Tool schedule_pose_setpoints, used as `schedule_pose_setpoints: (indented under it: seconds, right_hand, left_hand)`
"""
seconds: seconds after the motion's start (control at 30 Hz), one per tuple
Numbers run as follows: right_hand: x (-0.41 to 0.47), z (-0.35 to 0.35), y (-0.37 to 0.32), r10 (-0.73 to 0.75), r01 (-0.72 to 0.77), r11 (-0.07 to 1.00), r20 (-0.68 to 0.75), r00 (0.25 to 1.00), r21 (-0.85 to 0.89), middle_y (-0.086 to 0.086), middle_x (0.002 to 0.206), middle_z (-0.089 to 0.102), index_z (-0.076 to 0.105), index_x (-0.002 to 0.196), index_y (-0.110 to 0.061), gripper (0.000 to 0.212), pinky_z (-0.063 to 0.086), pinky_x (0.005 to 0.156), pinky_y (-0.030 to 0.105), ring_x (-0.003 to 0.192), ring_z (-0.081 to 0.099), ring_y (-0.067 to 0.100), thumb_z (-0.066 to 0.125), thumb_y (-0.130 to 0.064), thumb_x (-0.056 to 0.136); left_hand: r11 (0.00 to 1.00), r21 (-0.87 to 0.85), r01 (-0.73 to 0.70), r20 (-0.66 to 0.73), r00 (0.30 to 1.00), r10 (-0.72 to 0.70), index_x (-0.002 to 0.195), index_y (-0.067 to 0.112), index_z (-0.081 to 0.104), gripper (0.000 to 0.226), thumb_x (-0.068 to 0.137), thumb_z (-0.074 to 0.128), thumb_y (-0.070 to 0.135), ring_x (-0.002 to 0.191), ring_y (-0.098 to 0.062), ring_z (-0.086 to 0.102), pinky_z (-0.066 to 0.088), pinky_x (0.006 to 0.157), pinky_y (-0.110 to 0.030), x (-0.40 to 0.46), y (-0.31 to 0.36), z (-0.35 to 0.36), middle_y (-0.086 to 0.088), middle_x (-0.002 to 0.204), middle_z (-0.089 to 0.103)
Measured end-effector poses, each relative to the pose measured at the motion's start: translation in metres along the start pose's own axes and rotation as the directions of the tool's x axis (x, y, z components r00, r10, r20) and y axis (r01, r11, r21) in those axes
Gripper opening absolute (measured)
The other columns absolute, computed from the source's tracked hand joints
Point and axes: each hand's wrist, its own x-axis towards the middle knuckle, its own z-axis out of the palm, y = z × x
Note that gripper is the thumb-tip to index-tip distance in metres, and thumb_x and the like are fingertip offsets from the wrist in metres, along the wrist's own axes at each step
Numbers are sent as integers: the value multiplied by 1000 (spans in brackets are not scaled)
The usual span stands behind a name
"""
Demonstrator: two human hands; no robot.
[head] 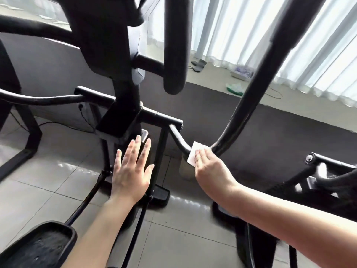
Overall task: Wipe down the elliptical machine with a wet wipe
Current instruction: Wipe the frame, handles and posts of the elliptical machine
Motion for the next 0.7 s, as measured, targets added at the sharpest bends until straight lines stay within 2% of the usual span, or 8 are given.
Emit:
schedule_pose_setpoints:
  seconds: [0.07,0.13,0.3,0.4,0.47,0.57,0.63,0.7]
  right_hand:
    - [22,2,-20,8,-11,1000,101,995,27,41,141,33,23,138,23,54,31,110,51,129,39,47,17,-2,90]
    - [52,5,-34,54,-58,998,162,985,24,41,134,36,23,136,24,49,37,102,48,119,45,45,23,0,94]
    - [119,18,-55,110,-179,965,324,940,193,22,113,52,58,123,1,35,44,84,37,101,50,30,38,-6,95]
    - [151,31,-53,149,-206,950,237,960,234,18,118,54,60,122,-2,35,43,84,30,102,52,26,38,-6,95]
    - [153,33,-52,153,-212,938,224,962,273,21,120,53,56,125,2,36,44,91,32,107,51,29,37,-3,95]
    - [117,22,-56,131,-224,920,287,949,322,30,119,50,49,127,13,38,42,96,39,108,49,35,37,1,93]
    - [90,12,-56,109,-196,944,310,944,265,36,121,47,48,127,16,39,43,93,40,107,48,36,38,1,92]
    - [87,8,-58,72,-167,952,344,936,255,42,129,40,42,131,19,41,42,97,41,113,45,40,36,1,94]
  left_hand:
    - [999,39,34,87,995,-38,152,20,26,84,83,74,21,141,-30,36,25,111,-60,-3,-16,14,-13,157,29]
    - [996,75,56,131,989,-66,151,19,30,77,86,70,25,142,-31,35,23,111,-59,4,-29,19,-14,157,28]
    - [977,172,127,222,961,-164,155,27,4,67,101,42,38,151,-22,-2,-4,119,-48,34,-68,25,-4,163,-9]
    - [960,239,144,286,935,-211,154,28,-7,68,102,35,42,151,-21,-9,-6,119,-47,48,-84,28,-4,162,-19]
    - [951,265,157,335,910,-244,154,25,-10,68,103,32,43,151,-21,-10,-4,120,-46,53,-92,34,-5,161,-21]
    - [955,243,170,330,911,-246,155,24,-5,69,102,36,42,151,-21,-6,-1,120,-48,46,-104,39,-5,161,-19]
    - [960,232,154,283,934,-218,155,24,-1,71,100,41,41,151,-23,-5,-1,119,-49,48,-109,40,-6,161,-17]
    - [954,242,176,312,917,-248,154,25,-6,72,101,39,43,151,-23,-9,-2,119,-49,55,-114,39,-7,162,-17]
